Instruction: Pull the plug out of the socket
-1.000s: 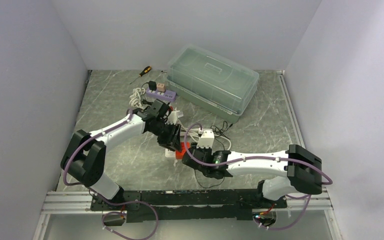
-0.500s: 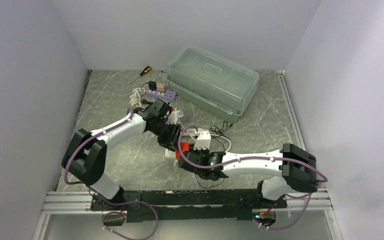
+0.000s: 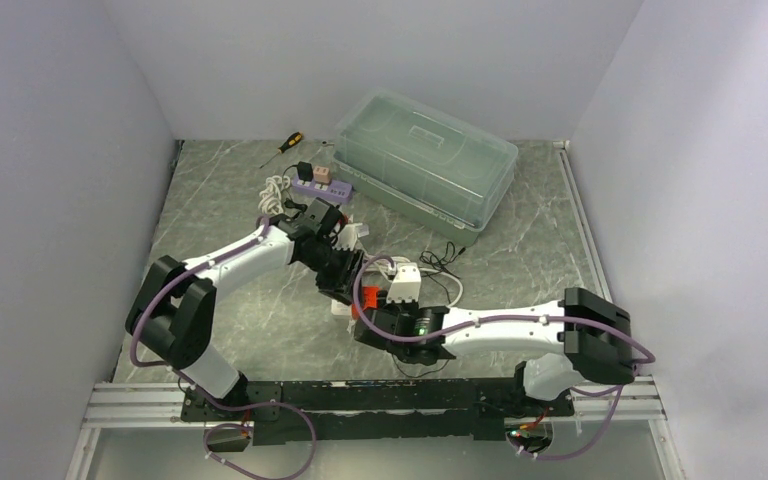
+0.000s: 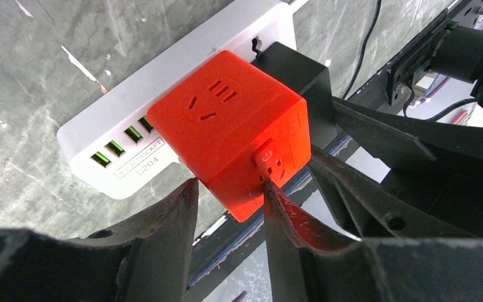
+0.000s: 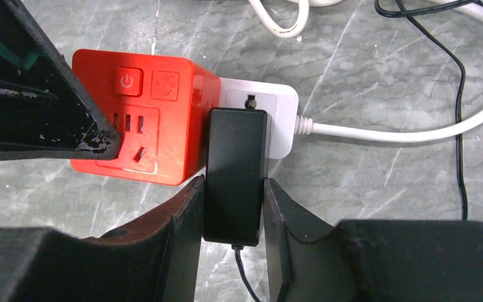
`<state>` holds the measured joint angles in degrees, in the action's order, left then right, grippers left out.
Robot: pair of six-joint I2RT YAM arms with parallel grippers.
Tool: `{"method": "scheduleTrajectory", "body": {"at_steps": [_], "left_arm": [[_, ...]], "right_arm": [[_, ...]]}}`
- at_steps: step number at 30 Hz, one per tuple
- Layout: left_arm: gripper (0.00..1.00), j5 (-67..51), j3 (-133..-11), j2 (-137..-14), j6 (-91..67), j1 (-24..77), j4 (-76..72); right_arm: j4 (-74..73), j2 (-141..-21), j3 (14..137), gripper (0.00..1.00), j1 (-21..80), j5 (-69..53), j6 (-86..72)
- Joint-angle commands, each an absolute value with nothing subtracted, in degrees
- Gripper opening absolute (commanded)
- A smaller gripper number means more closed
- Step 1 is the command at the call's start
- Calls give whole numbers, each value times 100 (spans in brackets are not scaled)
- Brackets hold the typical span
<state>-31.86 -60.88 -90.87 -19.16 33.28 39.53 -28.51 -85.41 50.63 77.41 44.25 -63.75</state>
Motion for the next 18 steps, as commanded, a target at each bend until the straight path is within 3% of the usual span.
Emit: {"method": "scheduleTrajectory", "body": {"at_steps": [1, 18], "left_arm": [[46, -1974, -5964, -9473, -1582, 3342, 3981], [46, -1868, -6038, -9534, -1577, 3340, 4017]], "right_arm": [[-2549, -7968, 4878, 0, 7728, 4393, -6450], [-2561, -8301, 5080, 0, 7788, 4443, -6330]]}}
